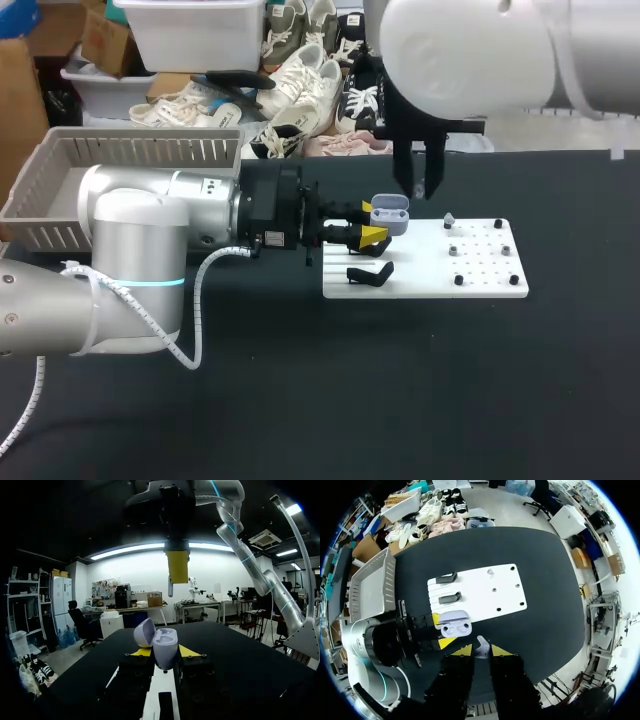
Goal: Pick up each earbud case from the left stands, insert the matching earbuds, close the lid, and place the case in the box.
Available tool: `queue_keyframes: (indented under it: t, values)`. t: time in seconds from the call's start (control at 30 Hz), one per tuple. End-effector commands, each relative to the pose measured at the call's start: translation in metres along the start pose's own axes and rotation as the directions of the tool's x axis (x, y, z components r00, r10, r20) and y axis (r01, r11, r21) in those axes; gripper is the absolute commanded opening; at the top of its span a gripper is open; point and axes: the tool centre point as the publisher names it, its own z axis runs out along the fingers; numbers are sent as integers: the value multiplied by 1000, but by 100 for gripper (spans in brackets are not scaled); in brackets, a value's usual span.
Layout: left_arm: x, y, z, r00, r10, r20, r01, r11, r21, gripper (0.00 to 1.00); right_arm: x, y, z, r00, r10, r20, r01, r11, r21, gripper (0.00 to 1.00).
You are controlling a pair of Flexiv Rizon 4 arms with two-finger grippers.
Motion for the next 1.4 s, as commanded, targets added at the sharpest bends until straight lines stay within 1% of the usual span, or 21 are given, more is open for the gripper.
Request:
queue_keyframes:
  t: [0.03,0.5,0.67,1.03,1.2,1.4]
  values:
    - [1,0,0,1000,1,2,-1,1000,0,0,-4,5,0,1000,2,-10,-2,1000,25,0]
    - [1,0,0,1000,1,2,-1,1000,0,0,-4,5,0,1000,2,-10,-2,1000,25,0]
    - [1,0,0,1000,1,2,-1,1000,0,0,0,9,-2,1000,8,2,-8,1000,23,0]
    - [1,0,0,1000,1,2,-1,1000,0,0,8,25,-3,1000,2,27,-4,999,54,0]
    - [1,0,0,1000,1,2,-1,1000,0,0,9,25,3,1000,17,6,-17,997,70,0]
    - [1,0,0,1000,1,2,-1,1000,0,0,7,25,14,999,26,-21,-24,997,69,0]
